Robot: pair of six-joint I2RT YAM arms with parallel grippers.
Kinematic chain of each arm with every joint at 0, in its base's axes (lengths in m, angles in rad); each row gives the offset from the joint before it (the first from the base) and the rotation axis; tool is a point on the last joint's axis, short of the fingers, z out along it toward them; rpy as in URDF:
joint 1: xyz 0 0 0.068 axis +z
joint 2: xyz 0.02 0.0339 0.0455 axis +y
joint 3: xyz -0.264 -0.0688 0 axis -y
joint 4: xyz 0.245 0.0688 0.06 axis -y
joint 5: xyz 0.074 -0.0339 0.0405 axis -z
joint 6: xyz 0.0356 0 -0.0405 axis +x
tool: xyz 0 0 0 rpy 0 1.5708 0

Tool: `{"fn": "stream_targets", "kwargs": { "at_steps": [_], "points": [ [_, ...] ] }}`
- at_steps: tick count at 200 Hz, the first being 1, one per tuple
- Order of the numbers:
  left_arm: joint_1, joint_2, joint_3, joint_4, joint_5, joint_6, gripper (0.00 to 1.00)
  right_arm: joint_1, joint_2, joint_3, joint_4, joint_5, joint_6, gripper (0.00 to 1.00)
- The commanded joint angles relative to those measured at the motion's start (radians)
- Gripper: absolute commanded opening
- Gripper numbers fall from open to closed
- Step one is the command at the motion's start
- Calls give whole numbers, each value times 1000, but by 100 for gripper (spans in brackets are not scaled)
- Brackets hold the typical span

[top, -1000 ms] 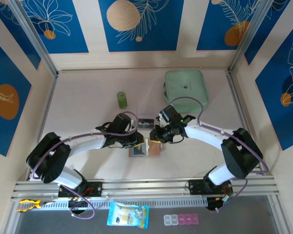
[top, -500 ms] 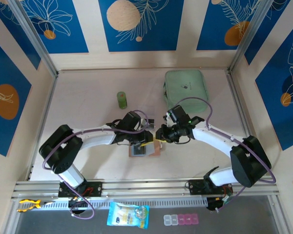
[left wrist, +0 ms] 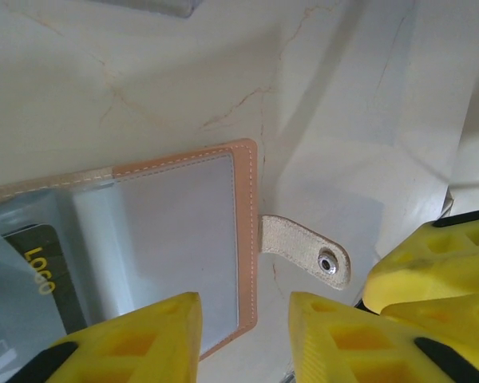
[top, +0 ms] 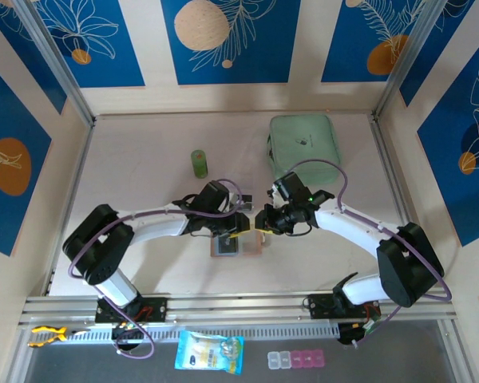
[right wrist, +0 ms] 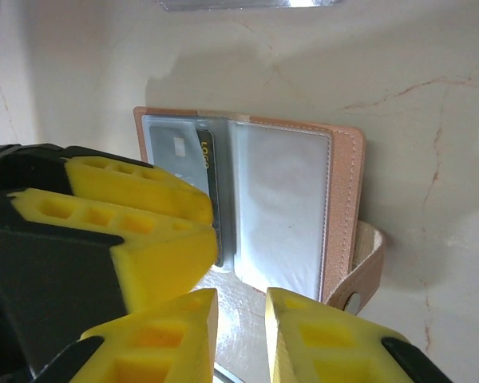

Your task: Take the credit cards out of the card holder

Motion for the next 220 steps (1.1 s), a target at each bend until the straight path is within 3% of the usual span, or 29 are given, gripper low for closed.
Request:
{"fn": "stream_targets", "kwargs": {
  "at_steps": [1, 70, 132, 220],
  "points": [
    [34, -69, -39, -31, -7, 26, 31, 21, 18, 40, -17, -23, -6, 24],
    [133, -205, -183, -90, -19, 60, 19, 107, 145, 111, 30, -33, 19, 24],
    [146, -184, -241, -61, -5, 69, 8, 169, 274, 149, 84, -45, 37, 27],
    [145, -132, -253, -74, -25, 94, 5, 186, 349, 159, 120, -60, 37, 26]
  ]
}}
